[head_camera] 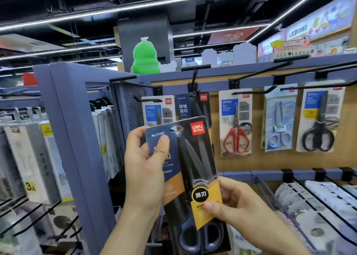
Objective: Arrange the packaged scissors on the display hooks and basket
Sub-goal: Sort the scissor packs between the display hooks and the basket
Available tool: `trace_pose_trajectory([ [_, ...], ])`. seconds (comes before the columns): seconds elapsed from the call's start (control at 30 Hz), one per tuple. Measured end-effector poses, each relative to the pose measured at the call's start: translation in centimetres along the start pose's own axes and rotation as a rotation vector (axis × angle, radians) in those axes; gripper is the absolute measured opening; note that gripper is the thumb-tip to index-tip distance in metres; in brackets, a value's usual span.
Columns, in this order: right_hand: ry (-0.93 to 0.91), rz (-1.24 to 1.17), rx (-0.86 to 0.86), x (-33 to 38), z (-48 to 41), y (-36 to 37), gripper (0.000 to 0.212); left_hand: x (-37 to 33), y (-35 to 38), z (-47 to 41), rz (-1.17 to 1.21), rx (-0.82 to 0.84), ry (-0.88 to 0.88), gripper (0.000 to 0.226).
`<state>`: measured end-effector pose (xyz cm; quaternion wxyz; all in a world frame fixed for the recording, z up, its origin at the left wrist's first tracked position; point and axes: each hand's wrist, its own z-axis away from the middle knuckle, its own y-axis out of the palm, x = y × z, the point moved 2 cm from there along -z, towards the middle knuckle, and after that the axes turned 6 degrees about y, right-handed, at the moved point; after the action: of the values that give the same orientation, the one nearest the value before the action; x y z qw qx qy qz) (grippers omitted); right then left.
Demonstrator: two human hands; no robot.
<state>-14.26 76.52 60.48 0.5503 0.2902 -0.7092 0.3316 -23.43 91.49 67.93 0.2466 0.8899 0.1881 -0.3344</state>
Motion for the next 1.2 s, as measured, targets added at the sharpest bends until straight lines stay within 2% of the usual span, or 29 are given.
trace_pose_trajectory([
  [0.1,-0.041,-0.02,-0.051,-0.2,0.3,-0.1,0.025,-2.0,0.6,-0.8,-0.059,0.085,0.051,0.027],
  [0.2,-0.091,-0.027,-0.066,0.7,0.8,-0.1,0.024,-3.9,1.4,-2.4,-0.197,0.159,0.15,0.013],
  [0.3,-0.115,-0.086,-0.114,1.5,1.0,-0.1,0.017,-4.9,2.5,-3.7,-0.257,0.284,0.129,0.004],
  [0.4,-0.151,-0.09,-0.138,1.9,1.3,-0.3,0.014,-5.4,3.2,-4.2,-0.327,0.352,0.137,0.015],
  [0.5,-0.142,-0.126,-0.097,2.2,2.0,-0.8,0.044,-5.5,3.4,-4.2,-0.311,0.333,0.121,0.015],
  [0.53,-0.142,-0.142,-0.075,2.3,2.2,-0.9,0.048,-5.3,3.6,-4.1,-0.3,0.317,0.118,0.014],
  [0.63,-0.168,-0.153,-0.049,3.0,2.4,-1.0,0.044,-5.3,4.1,-4.0,-0.235,0.22,0.125,0.008],
  [0.77,-0.158,-0.142,-0.119,3.0,2.4,-0.8,0.038,-5.5,4.9,-5.0,-0.183,0.12,0.172,0.01],
  [0.87,-0.118,-0.102,-0.128,2.2,2.2,-0.7,0.033,-4.7,5.4,-6.0,-0.233,0.107,0.16,0.012],
  [1.03,-0.177,-0.089,-0.185,2.1,2.3,-0.4,0.024,-3.8,6.0,-6.4,-0.301,0.072,0.142,0.008],
  [1.2,-0.213,-0.097,-0.212,1.9,2.4,-0.2,0.029,-4.1,6.5,-6.8,-0.227,0.144,-0.015,0.008],
])
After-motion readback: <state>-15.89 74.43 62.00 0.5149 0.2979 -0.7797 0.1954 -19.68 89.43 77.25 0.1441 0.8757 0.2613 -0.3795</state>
